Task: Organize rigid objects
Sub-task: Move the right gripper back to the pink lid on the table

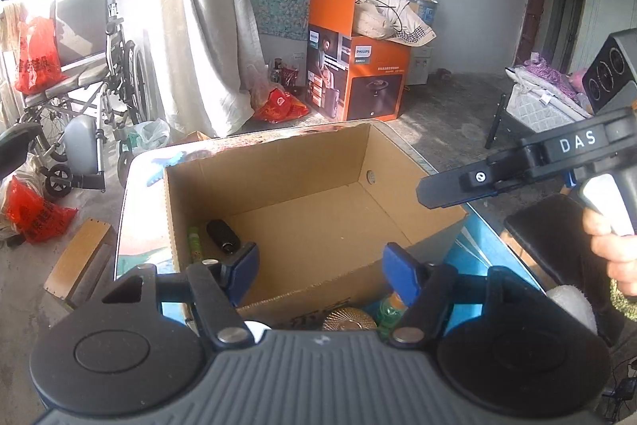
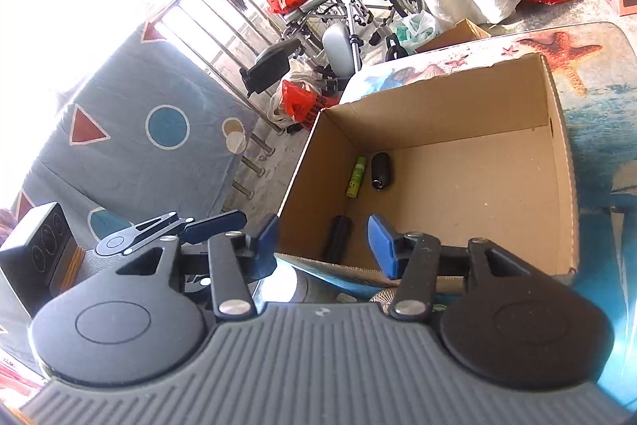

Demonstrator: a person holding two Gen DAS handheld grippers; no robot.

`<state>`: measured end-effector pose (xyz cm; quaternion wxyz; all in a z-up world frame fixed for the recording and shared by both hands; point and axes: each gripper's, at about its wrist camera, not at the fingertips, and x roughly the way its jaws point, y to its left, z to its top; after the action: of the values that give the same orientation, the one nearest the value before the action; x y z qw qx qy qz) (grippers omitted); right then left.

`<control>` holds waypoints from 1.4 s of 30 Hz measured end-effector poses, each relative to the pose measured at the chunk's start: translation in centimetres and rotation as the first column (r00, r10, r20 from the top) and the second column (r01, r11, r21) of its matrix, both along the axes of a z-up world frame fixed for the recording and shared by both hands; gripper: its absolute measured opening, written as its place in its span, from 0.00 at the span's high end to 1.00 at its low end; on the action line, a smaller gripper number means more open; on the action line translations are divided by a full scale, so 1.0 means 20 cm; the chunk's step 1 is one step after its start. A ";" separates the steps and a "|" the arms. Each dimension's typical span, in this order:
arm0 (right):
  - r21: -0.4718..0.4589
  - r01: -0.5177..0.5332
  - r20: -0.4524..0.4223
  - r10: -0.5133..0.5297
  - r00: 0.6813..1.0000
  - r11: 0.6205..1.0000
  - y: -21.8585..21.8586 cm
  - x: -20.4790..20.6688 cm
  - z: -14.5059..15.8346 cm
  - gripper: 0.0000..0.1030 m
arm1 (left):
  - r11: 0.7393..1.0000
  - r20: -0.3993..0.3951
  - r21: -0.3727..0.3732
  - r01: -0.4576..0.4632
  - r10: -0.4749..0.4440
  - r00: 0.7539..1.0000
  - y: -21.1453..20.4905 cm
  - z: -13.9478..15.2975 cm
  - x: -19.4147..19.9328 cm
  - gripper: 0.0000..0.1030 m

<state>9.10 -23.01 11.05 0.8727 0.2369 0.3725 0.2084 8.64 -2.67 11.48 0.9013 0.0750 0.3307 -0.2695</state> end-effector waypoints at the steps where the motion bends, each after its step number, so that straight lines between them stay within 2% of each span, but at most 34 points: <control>1: -0.039 0.012 0.022 -0.011 1.000 0.999 0.00 -0.09 -0.02 0.46 | 1.000 0.000 -0.004 0.010 -0.010 1.000 -0.01 -0.02 -0.10 0.26; 3: -0.104 0.045 0.045 -0.041 0.998 0.993 -0.01 -0.24 -0.07 0.42 | 1.000 -0.001 0.002 0.024 -0.024 1.000 -0.03 -0.09 -0.17 0.23; 6: -0.192 0.076 0.061 -0.066 0.996 0.978 0.01 -0.43 -0.20 0.30 | 0.999 -0.030 0.012 0.053 -0.052 0.998 -0.07 -0.24 -0.22 0.20; 9: -0.289 0.114 0.093 -0.091 0.992 0.951 0.08 -0.53 -0.28 0.16 | 0.998 -0.077 0.021 0.063 -0.062 0.995 -0.10 -0.37 -0.25 0.20; 11: -0.344 0.150 0.130 -0.111 0.985 0.927 0.12 -0.59 -0.31 0.01 | 0.998 -0.085 0.029 0.062 -0.059 0.995 -0.11 -0.44 -0.28 0.20; 14: -0.410 0.206 0.210 -0.128 0.969 0.888 0.16 -0.66 -0.31 0.01 | 0.997 -0.067 0.036 0.070 -0.068 0.995 -0.14 -0.50 -0.30 0.20; 20: -0.578 0.196 0.214 -0.084 0.973 0.792 0.23 -0.65 -0.31 0.01 | 0.997 -0.053 0.015 0.070 -0.069 0.996 -0.15 -0.54 -0.33 0.20; 23: -0.656 0.220 0.233 -0.084 0.969 0.722 0.26 -0.66 -0.33 0.01 | 1.000 -0.045 0.001 0.011 -0.011 0.999 -0.13 -0.55 -0.32 0.11; 25: -0.693 0.230 0.255 -0.065 0.965 0.683 0.28 -0.66 -0.34 0.01 | 1.000 -0.044 -0.006 0.007 -0.007 0.999 -0.11 -0.56 -0.32 0.06; 26: -0.689 0.235 0.264 -0.063 0.962 0.686 0.27 -0.66 -0.34 0.01 | 1.000 -0.048 0.000 0.007 -0.007 0.999 -0.11 -0.56 -0.31 0.06; 27: -0.668 0.237 0.270 -0.068 0.961 0.705 0.25 -0.66 -0.34 0.01 | 1.000 -0.046 0.008 0.017 -0.017 0.999 -0.11 -0.56 -0.31 0.06; 31: -0.469 0.192 0.199 -0.108 0.974 0.862 0.13 -0.62 -0.37 0.01 | 0.998 -0.074 0.010 0.065 -0.064 0.995 -0.12 -0.61 -0.29 0.05; 32: -0.432 0.194 0.183 -0.125 0.975 0.881 0.11 -0.61 -0.39 0.01 | 0.998 -0.084 -0.002 0.070 -0.069 0.994 -0.12 -0.62 -0.28 0.05; 35: -0.340 0.209 0.134 -0.172 0.976 0.917 0.07 -0.56 -0.48 0.01 | 0.996 -0.096 -0.039 0.080 -0.084 0.992 -0.12 -0.66 -0.26 0.05; 37: -0.265 0.195 0.095 -0.176 0.980 0.944 0.06 -0.52 -0.55 0.01 | 0.998 -0.076 -0.009 0.068 -0.068 0.995 -0.14 -0.70 -0.25 0.05; 39: -0.239 0.184 0.072 -0.172 0.982 0.953 0.07 -0.49 -0.59 0.02 | 0.997 -0.063 0.011 0.074 -0.073 0.995 -0.15 -0.72 -0.24 0.05; 42: -0.250 0.166 0.058 -0.157 0.986 0.954 0.12 -0.44 -0.64 0.04 | 0.994 -0.074 0.053 0.093 -0.089 0.993 -0.19 -0.75 -0.23 0.05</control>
<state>0.28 -20.66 -1.79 0.9168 0.1489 0.3591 0.0914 4.12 -6.38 -3.45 0.8731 0.1057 0.3666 -0.3035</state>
